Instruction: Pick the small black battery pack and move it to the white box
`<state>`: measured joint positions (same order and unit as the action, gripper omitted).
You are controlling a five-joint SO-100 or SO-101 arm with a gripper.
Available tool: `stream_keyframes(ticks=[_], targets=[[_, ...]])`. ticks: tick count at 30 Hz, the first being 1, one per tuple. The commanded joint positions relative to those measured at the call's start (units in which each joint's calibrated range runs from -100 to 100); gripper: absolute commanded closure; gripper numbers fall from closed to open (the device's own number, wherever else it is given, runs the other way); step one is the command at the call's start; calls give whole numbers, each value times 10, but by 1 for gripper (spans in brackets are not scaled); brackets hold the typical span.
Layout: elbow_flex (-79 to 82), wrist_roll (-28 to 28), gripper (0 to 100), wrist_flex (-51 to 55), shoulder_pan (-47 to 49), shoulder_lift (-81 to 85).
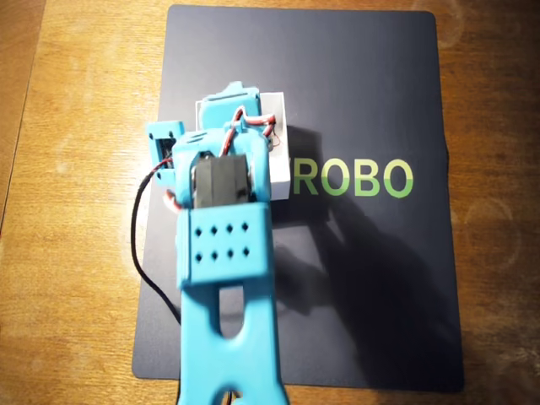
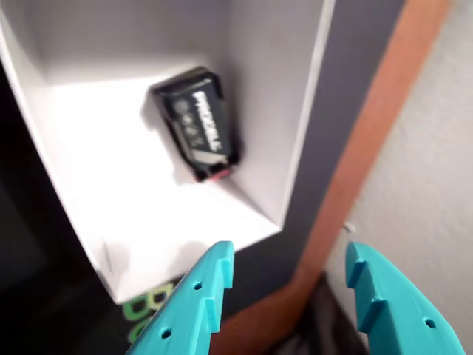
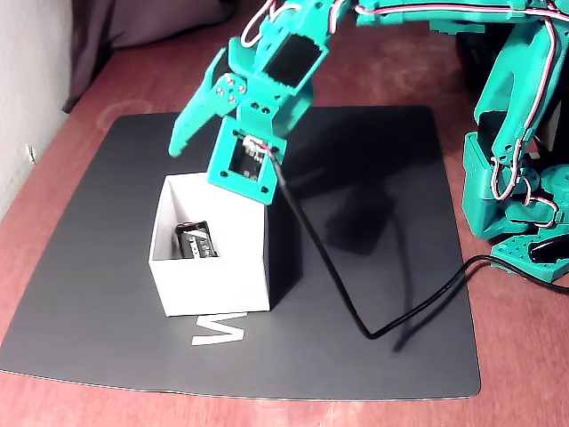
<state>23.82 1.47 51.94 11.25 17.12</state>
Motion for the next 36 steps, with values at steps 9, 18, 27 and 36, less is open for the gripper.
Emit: stream_keyframes(ticks=[9,18,27,36], targets=[[-6,-37,82,198,-12,206],[196,-33,82,209,-88,386],[351,-36,82,214,-113,565],[464,-36,83,214,-112,655]])
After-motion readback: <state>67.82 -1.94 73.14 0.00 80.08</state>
